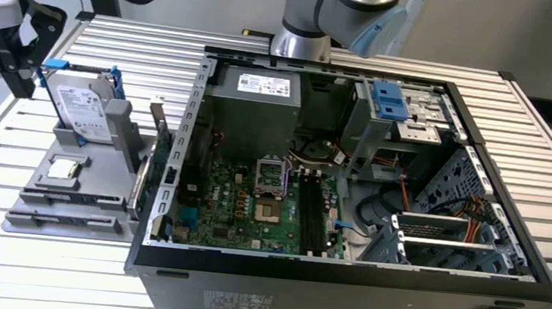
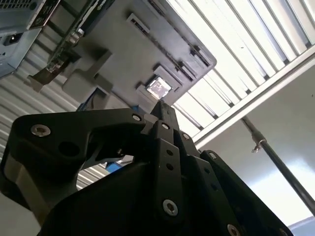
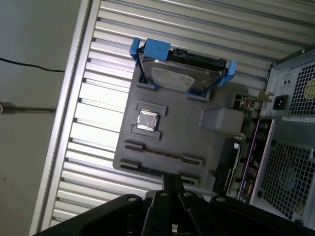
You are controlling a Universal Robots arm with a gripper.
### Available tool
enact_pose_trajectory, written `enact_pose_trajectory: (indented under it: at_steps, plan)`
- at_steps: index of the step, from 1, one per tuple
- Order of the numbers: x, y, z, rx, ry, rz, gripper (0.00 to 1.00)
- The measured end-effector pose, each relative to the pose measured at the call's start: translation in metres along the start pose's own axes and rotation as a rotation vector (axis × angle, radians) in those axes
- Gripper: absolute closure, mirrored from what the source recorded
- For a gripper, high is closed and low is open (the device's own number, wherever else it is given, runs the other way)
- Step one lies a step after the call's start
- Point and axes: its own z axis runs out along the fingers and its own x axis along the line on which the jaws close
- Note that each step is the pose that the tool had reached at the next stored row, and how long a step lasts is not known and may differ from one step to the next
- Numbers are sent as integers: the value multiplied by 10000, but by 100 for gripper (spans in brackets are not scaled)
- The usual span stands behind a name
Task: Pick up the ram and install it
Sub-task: 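Pick up the ram and move it above insertion slot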
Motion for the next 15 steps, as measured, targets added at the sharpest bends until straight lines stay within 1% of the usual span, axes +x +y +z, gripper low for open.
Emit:
enact_pose_trajectory:
  at_steps: [15]
  plan:
    - [-1, 2, 0, 136, 75, -1312, 100]
